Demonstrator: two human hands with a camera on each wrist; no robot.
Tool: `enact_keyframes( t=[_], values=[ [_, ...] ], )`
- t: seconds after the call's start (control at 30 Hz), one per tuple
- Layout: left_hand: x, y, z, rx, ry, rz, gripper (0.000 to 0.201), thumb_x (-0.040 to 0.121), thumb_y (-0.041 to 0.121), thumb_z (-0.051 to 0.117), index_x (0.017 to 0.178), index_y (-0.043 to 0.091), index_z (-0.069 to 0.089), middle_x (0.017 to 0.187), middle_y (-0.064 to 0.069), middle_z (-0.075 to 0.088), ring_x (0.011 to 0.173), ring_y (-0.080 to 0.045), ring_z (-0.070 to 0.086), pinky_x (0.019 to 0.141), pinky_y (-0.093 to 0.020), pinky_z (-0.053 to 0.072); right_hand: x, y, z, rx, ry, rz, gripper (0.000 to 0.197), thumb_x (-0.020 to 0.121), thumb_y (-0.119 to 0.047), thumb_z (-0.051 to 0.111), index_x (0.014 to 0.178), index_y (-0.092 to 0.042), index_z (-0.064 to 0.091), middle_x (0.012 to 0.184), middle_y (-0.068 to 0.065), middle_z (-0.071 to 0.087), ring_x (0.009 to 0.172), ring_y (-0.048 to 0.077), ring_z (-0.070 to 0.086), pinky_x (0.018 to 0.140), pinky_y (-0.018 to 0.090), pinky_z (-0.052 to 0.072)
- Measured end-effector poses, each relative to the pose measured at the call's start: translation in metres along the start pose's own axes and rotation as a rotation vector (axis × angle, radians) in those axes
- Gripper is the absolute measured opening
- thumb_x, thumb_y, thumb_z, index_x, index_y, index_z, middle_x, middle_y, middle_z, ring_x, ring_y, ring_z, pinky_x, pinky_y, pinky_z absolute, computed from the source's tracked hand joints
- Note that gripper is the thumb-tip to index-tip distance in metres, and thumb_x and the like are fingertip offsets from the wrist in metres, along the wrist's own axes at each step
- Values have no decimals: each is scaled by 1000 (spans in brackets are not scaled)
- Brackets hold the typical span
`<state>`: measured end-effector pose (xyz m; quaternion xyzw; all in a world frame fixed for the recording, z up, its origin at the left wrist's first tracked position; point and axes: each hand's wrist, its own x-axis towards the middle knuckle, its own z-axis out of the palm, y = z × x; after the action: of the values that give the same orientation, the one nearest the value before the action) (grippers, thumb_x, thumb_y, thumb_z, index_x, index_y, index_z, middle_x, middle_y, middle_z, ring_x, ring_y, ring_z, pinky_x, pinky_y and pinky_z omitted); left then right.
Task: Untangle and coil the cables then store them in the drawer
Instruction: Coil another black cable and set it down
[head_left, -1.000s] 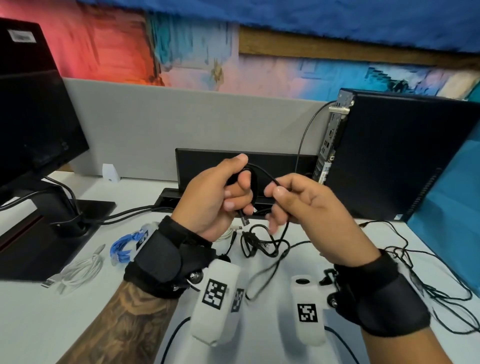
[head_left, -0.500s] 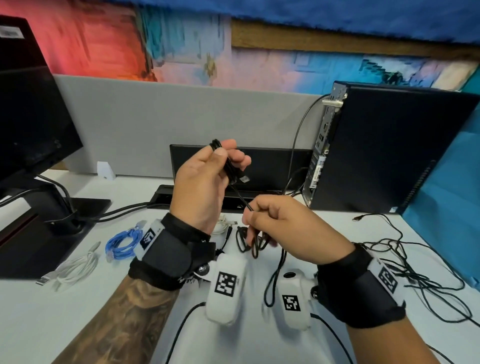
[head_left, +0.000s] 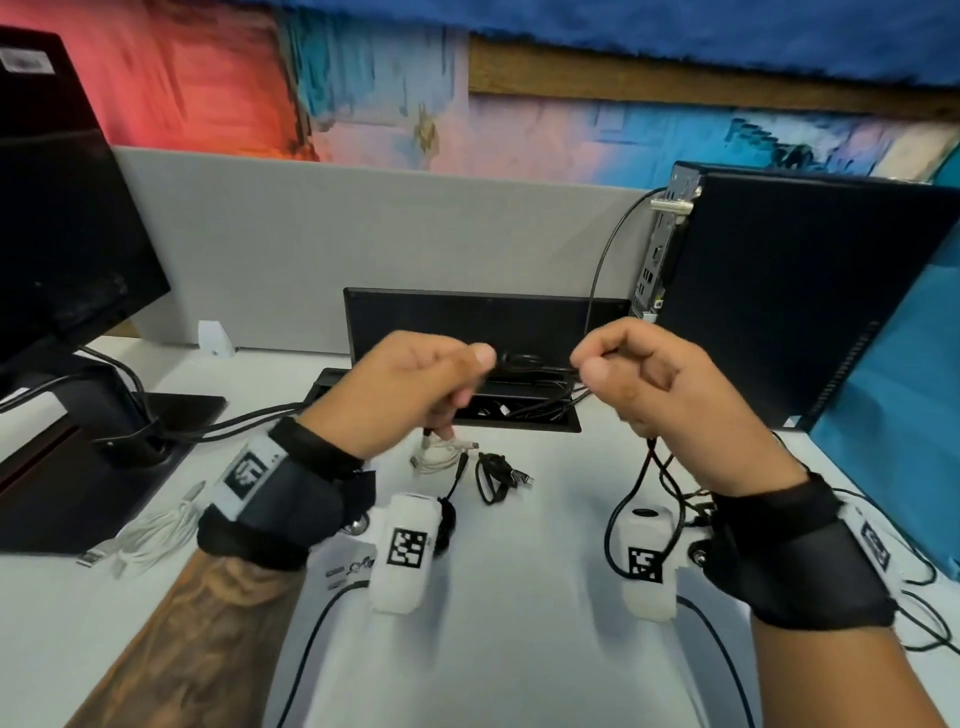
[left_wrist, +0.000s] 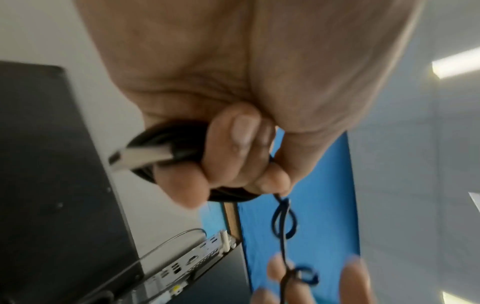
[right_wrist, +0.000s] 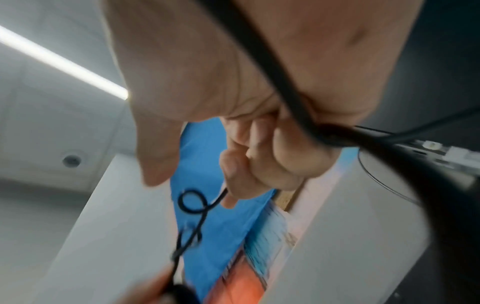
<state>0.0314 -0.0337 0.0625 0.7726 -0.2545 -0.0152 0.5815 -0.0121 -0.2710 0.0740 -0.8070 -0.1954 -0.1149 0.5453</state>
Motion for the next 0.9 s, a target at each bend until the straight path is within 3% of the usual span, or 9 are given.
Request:
enact_keyframes(
  t=[0.07, 0.17, 0.37, 0.47, 0.57, 0.67, 0.77, 0.83, 0.9],
  values=[
    [2, -2, -12, -195, 32, -62, 44, 92, 38, 56, 54, 18, 49, 50, 1, 28, 42, -13, 27, 51, -27, 45, 4, 8, -5, -52, 93, 12, 22, 89, -34, 72, 87, -13, 68, 60, -10, 53, 57, -1, 49, 57, 8, 42],
    [5, -2, -23, -510, 31, -136, 44, 90, 35, 54, 50, 20, 46, 43, 9, 23, 35, -8, 22, 46, -25, 39, 11, 26, -9, -192, 234, 76, 29, 100, -34, 60, 76, -18, 65, 59, -19, 57, 56, -5, 50, 59, 8, 39],
    [7, 4, -38, -1003, 22, -157, 43, 95, 37, 46, 55, 21, 50, 42, 10, 26, 34, -7, 28, 48, -17, 42, 16, 49, -3, -338, 286, 169, 50, 104, -42, 50, 62, -16, 55, 51, -13, 49, 53, 3, 44, 63, 26, 38],
    [9, 1, -36, -1287, 56, -87, 30, 96, 27, 47, 71, 14, 57, 51, 9, 37, 43, -6, 40, 60, -20, 51, 16, 48, 8, -477, 201, 199, 54, 101, -50, 52, 59, -16, 59, 47, -14, 51, 51, 6, 44, 63, 31, 42],
    [15, -3, -26, -1416, 271, 45, 22, 98, 12, 46, 84, 6, 62, 71, 3, 56, 63, -9, 60, 75, -33, 58, 9, 34, 27, -582, -67, 235, 55, 97, -58, 54, 60, -17, 61, 49, -6, 48, 49, 8, 44, 58, 27, 37],
    [22, -10, -10, -1164, 402, 132, 30, 101, 12, 44, 84, 8, 68, 80, -2, 70, 82, -17, 71, 86, -35, 57, 1, 9, 45, -652, -259, 123, 55, 98, -56, 53, 66, -12, 62, 53, -2, 50, 49, 10, 46, 51, 24, 33],
    [18, -16, 11, -502, 474, 212, 22, 100, 14, 53, 92, 10, 74, 90, -5, 76, 93, -24, 72, 92, -35, 54, -6, -16, 39, -589, -243, -26, 53, 98, -52, 55, 67, -10, 63, 58, -2, 58, 54, 13, 51, 51, 25, 36],
    [14, -16, 25, -140, 437, 244, 18, 98, 13, 59, 93, 12, 76, 92, -1, 77, 92, -17, 73, 88, -29, 55, -11, -30, 28, -441, -193, -78, 45, 95, -46, 61, 67, -12, 68, 55, -6, 55, 51, 8, 49, 51, 18, 36],
    [9, -12, 36, -7, 273, 264, 20, 99, 12, 58, 88, 16, 75, 83, 3, 75, 80, -10, 71, 77, -24, 54, -14, -35, 17, -294, -97, -119, 28, 95, -33, 67, 74, -15, 73, 61, -4, 62, 57, 4, 57, 59, 11, 40]
  ],
)
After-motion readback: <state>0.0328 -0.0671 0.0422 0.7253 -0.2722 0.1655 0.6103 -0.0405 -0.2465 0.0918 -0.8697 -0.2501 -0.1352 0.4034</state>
